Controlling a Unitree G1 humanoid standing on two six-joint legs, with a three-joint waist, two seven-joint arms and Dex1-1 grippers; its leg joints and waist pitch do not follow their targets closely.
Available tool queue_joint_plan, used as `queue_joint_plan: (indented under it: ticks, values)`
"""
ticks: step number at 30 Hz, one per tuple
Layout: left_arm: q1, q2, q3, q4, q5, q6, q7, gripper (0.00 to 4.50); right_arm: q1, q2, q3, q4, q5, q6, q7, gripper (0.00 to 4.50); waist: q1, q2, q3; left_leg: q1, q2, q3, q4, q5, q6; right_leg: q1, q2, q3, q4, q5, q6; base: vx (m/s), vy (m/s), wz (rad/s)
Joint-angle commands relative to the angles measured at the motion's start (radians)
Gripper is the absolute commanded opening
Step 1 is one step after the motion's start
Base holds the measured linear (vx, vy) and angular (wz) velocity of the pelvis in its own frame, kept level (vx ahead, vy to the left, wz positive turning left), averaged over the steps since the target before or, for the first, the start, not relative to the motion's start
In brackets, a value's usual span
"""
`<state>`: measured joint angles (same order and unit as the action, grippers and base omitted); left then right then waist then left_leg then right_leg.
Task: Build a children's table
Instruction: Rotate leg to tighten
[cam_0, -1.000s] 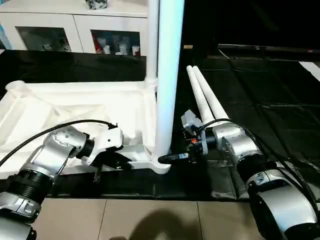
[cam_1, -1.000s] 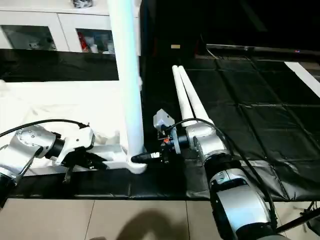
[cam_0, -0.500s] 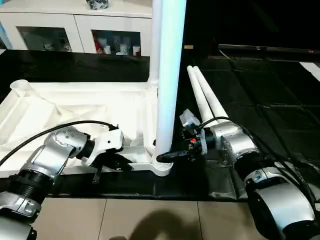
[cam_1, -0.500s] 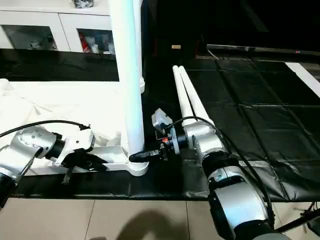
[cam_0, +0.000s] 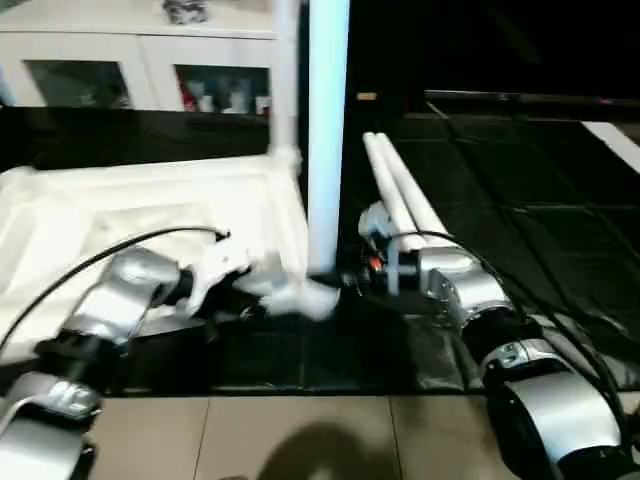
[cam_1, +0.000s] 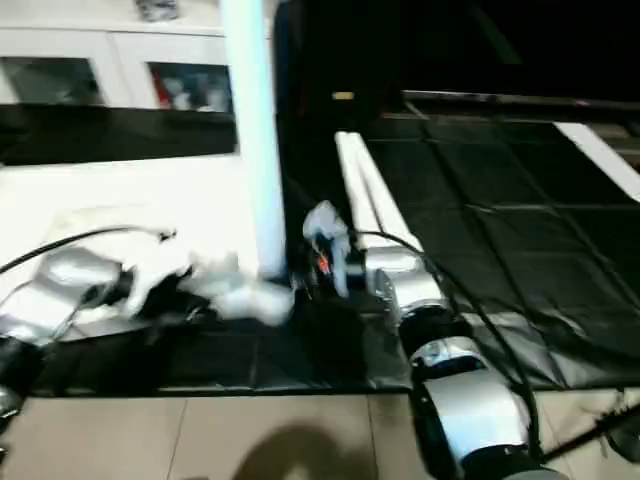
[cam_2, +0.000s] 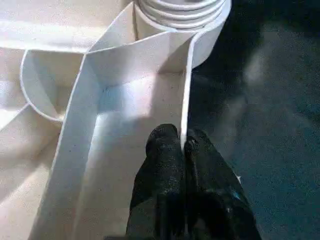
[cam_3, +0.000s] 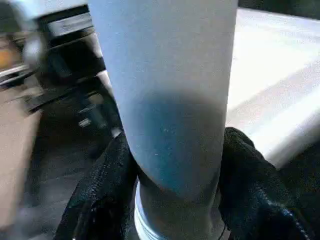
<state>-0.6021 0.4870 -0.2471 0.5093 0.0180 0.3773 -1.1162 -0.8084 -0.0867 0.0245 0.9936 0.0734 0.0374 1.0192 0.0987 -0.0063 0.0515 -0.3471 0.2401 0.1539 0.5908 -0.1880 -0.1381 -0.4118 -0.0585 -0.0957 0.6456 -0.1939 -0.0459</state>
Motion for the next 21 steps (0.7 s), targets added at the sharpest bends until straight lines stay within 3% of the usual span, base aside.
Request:
queue_joint_plan:
  ticks: [1,4,5,9,10,11,12,17,21]
  values:
    - [-0.060,-0.064,0.058,-0.005,-0.020,0.062,0.153,0.00,0.015,0.079,0.022,0.017,-0.017,0.045,-0.117,2.00,0.003,0.011,-0.067,-0.003,-0.010,0.013,-0.065,-0.138,-0.002,0.064,-0.073,0.057,-0.090,-0.229,-0.159,0.000,0.000,0.00]
    - [-0.079,-0.120,0.082,-0.006,-0.023,0.109,0.237,0.00,0.000,0.115,0.014,0.034,-0.027,0.066,-0.242,1.99,-0.002,0.009,-0.070,-0.010,-0.015,0.012,-0.062,-0.110,0.011,0.070,-0.071,0.056,-0.086,-0.174,-0.169,0.000,0.000,0.00]
    - [-0.087,-0.143,0.090,-0.002,-0.025,0.118,0.268,0.00,-0.008,0.131,0.010,0.041,-0.027,0.071,-0.277,1.99,-0.004,0.014,-0.070,-0.010,-0.015,0.013,-0.062,-0.106,0.015,0.068,-0.071,0.057,-0.085,-0.153,-0.175,0.000,0.000,0.00]
    - [-0.100,-0.177,0.081,0.012,-0.008,0.110,0.305,0.00,-0.021,0.166,0.011,0.046,-0.027,0.042,-0.310,1.99,-0.003,0.014,-0.071,-0.008,-0.014,0.013,-0.062,-0.118,0.023,0.068,-0.071,0.056,-0.085,-0.131,-0.184,0.000,0.000,0.00]
    - [-0.101,-0.179,0.078,0.011,-0.004,0.112,0.308,0.00,-0.021,0.170,0.010,0.043,-0.026,0.033,-0.310,2.33,-0.003,0.013,-0.070,-0.009,-0.013,0.014,-0.062,-0.124,0.027,0.069,-0.072,0.056,-0.086,-0.131,-0.186,0.000,0.000,0.00]
    - [-0.099,-0.174,0.075,0.012,-0.001,0.105,0.305,0.00,-0.019,0.172,0.004,0.039,-0.019,0.038,-0.306,2.33,-0.003,0.013,-0.070,-0.009,-0.013,0.014,-0.063,-0.125,0.029,0.069,-0.072,0.057,-0.085,-0.123,-0.188,0.000,0.000,0.00]
    - [-0.096,-0.173,0.074,0.006,0.003,0.110,0.310,0.00,-0.017,0.175,-0.001,0.033,-0.016,0.046,-0.314,2.68,-0.003,0.013,-0.069,-0.009,-0.013,0.013,-0.063,-0.128,0.030,0.069,-0.072,0.057,-0.086,-0.126,-0.188,0.000,0.000,0.00]
    - [-0.057,-0.121,0.055,-0.041,0.008,0.093,0.238,0.00,0.010,0.142,0.017,-0.003,-0.016,0.036,-0.252,2.94,-0.004,0.012,-0.067,-0.008,-0.011,0.012,-0.065,-0.146,0.031,0.070,-0.075,0.057,-0.089,-0.162,-0.178,0.000,0.000,0.00]
    - [-0.038,-0.090,0.037,-0.052,0.008,0.060,0.183,0.00,0.019,0.098,0.046,-0.012,-0.032,0.011,-0.168,3.33,-0.007,0.011,-0.070,-0.011,-0.011,0.013,-0.063,-0.116,0.039,0.072,-0.073,0.058,-0.081,-0.104,-0.193,0.000,0.000,0.00]
